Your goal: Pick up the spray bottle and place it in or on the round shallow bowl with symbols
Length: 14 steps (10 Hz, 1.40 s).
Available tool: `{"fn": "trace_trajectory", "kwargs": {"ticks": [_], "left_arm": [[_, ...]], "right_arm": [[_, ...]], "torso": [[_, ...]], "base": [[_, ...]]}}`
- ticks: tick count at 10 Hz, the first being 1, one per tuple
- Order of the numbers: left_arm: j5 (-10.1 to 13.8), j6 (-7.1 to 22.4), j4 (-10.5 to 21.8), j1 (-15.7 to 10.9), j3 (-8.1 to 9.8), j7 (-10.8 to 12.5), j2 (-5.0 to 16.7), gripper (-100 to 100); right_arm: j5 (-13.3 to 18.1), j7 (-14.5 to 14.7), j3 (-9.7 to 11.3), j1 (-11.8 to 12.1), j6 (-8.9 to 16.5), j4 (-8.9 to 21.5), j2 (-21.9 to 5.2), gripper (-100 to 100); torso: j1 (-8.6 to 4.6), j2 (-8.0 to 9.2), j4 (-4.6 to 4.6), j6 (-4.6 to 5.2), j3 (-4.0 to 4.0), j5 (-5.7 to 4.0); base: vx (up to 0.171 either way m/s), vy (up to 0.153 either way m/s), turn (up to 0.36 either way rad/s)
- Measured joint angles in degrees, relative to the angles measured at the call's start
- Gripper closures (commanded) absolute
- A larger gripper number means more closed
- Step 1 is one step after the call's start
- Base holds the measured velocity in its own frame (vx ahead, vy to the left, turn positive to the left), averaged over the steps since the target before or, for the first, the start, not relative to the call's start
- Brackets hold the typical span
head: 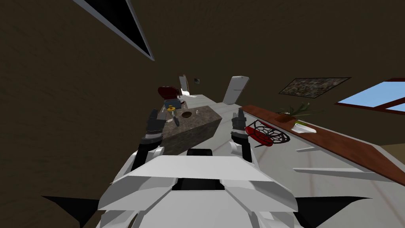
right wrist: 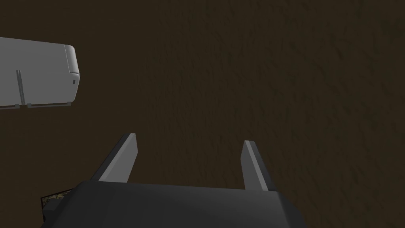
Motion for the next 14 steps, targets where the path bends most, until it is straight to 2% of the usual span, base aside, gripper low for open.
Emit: {"fn": "trace_trajectory", "kwargs": {"ticks": [2, 4, 8, 10, 12, 14], "left_arm": [[-0.60, 1.76, 1.46, 0.81, 1.12, -1.36, 2.09, -100], [-0.87, 4.56, 1.83, 2.61, 3.10, -2.53, 4.63, -100], [-1.58, 8.85, 5.72, 5.17, 7.48, -5.39, 9.75, -100], [-2.33, 11.21, 6.86, 7.12, 8.91, -7.29, 11.61, -100], [-2.49, 13.97, 8.11, 8.88, 11.13, -8.47, 14.51, -100], [-2.73, 16.64, 10.97, 9.30, 12.75, -9.67, 17.65, -100]], "right_arm": [[0.00, 0.00, 0.00, 0.00, 0.00, 0.00, 0.00, 0], [0.00, 0.00, 0.00, 0.00, 0.00, 0.00, 0.00, 0], [0.00, 0.00, 0.00, 0.00, 0.00, 0.00, 0.00, 0], [0.00, 0.00, 0.00, 0.00, 0.00, 0.00, 0.00, 0], [0.00, 0.00, 0.00, 0.00, 0.00, 0.00, 0.00, 0], [0.00, 0.00, 0.00, 0.00, 0.00, 0.00, 0.00, 0]], "torso": [[-0.02, 0.07, 0.02, 0.00, 0.04, -0.01], [-0.04, 0.11, 0.03, 0.00, 0.06, -0.01], [-0.12, 0.10, 0.03, 0.00, 0.06, -0.04], [-0.16, 0.09, 0.02, 0.00, 0.06, -0.04], [-0.13, 0.03, 0.01, 0.01, 0.02, -0.04], [-0.10, -0.07, -0.01, 0.01, -0.04, -0.03]], "base": [[-0.035, -0.059, 0.004], [-0.042, -0.070, 0.006], [-0.035, -0.088, 0.002], [-0.030, -0.095, -0.006], [-0.005, -0.088, -0.012], [0.015, -0.088, -0.025]]}}
